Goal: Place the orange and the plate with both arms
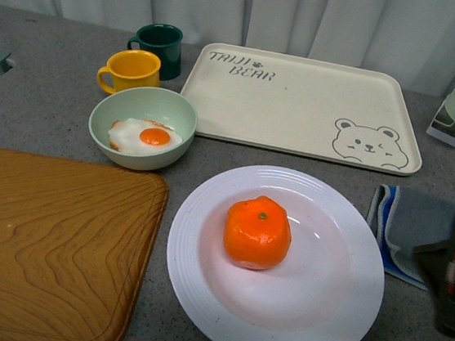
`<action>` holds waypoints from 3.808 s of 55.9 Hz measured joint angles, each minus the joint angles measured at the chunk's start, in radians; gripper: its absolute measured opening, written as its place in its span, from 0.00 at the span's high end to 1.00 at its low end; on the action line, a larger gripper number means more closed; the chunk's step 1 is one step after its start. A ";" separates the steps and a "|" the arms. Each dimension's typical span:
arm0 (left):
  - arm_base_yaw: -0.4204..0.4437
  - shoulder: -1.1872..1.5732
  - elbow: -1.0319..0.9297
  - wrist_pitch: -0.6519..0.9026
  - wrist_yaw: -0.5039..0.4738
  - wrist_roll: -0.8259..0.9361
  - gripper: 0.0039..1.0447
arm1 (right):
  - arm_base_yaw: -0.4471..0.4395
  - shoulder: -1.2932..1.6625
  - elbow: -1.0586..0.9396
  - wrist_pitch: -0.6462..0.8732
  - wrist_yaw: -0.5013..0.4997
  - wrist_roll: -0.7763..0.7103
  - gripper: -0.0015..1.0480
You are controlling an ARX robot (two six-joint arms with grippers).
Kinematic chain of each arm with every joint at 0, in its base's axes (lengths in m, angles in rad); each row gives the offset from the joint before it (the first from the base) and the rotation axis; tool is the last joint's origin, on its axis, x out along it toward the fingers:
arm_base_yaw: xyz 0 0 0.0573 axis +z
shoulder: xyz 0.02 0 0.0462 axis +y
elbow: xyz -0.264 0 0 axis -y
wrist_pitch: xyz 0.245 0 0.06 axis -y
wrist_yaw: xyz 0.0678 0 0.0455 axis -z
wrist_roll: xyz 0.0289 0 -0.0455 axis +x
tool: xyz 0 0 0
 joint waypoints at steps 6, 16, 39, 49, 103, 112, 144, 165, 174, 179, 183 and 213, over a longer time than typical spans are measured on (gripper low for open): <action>0.000 0.000 0.000 0.000 0.000 0.000 0.06 | -0.001 0.146 0.062 -0.010 -0.040 0.083 0.09; 0.000 0.000 0.000 0.000 0.000 0.000 0.06 | -0.010 0.322 0.135 -0.002 -0.088 0.172 0.09; 0.000 0.000 0.000 0.000 0.000 0.000 0.06 | -0.018 0.582 0.349 -0.068 -0.145 0.239 0.10; 0.000 0.000 0.000 0.000 0.000 0.000 0.06 | -0.013 0.629 0.397 -0.116 -0.137 0.243 0.33; 0.000 0.000 0.000 0.000 0.000 0.000 0.06 | -0.082 0.458 0.270 0.076 -0.328 0.377 0.92; 0.000 0.000 0.000 0.000 0.000 0.000 0.06 | -0.097 0.439 0.239 0.182 -0.378 0.426 0.98; 0.000 0.000 0.000 0.000 0.000 0.000 0.06 | -0.172 0.439 0.111 0.586 -0.536 0.433 0.99; 0.000 0.000 0.000 0.000 0.000 0.000 0.06 | -0.249 0.544 0.240 0.748 -0.689 0.539 0.99; 0.000 0.000 0.000 0.000 0.000 0.000 0.06 | -0.282 0.763 0.513 0.727 -0.692 0.575 0.99; 0.000 0.000 0.000 0.000 0.000 0.000 0.06 | -0.287 0.843 0.620 0.693 -0.689 0.578 0.99; 0.000 0.000 0.000 0.000 0.000 0.000 0.06 | -0.288 0.917 0.725 0.658 -0.686 0.581 0.99; 0.000 0.000 0.000 0.000 0.000 0.000 0.06 | -0.287 1.132 1.085 0.438 -0.607 0.524 0.93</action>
